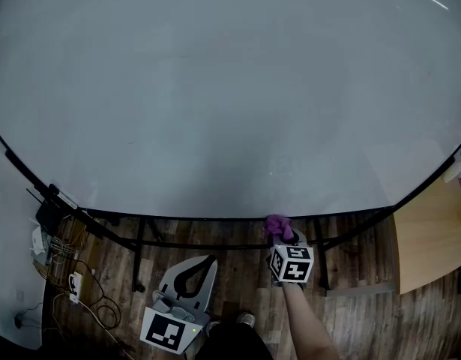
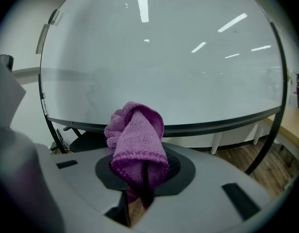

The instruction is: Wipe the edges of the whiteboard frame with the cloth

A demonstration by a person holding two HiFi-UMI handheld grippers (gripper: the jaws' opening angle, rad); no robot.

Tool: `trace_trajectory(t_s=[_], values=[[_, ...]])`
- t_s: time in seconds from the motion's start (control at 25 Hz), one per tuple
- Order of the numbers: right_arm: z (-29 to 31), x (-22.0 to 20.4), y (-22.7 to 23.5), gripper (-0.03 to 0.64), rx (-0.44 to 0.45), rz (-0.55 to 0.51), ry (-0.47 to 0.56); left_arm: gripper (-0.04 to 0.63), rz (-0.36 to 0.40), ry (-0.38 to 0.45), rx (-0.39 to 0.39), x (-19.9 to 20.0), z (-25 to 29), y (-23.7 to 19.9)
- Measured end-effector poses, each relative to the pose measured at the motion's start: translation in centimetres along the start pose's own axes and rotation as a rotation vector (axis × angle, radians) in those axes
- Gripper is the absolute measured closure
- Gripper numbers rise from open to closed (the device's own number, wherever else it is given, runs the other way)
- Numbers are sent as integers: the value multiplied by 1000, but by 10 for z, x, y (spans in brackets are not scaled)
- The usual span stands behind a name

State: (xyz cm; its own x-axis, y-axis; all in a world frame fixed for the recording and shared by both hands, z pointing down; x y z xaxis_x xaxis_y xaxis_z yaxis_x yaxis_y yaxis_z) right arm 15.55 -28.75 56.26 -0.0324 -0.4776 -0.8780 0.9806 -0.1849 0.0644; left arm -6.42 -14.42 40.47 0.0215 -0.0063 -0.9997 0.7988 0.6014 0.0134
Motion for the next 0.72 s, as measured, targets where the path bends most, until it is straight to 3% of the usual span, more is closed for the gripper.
trace_trajectory(t_s=[0.44, 0.72], values=[[-1, 1, -5, 537, -88, 41, -3, 578, -8, -13, -96, -7, -17, -23], [-2, 1, -5, 537, -107, 39, -5, 578, -22, -11, -111, -11, -16, -30]])
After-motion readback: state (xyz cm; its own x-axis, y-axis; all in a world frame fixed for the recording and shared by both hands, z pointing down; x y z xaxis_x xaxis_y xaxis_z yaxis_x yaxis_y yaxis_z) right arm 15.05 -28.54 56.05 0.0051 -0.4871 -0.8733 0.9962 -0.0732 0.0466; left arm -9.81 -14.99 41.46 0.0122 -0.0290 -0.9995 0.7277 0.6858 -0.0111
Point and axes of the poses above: the fingertips, and each gripper's own axes: z forward along the fingers, y to its right, x out of its top, the point moved 6 cm from there along -z, backward along the fingers, and after that the axes turned 4 degrees about -x, right-handed, at the moved point
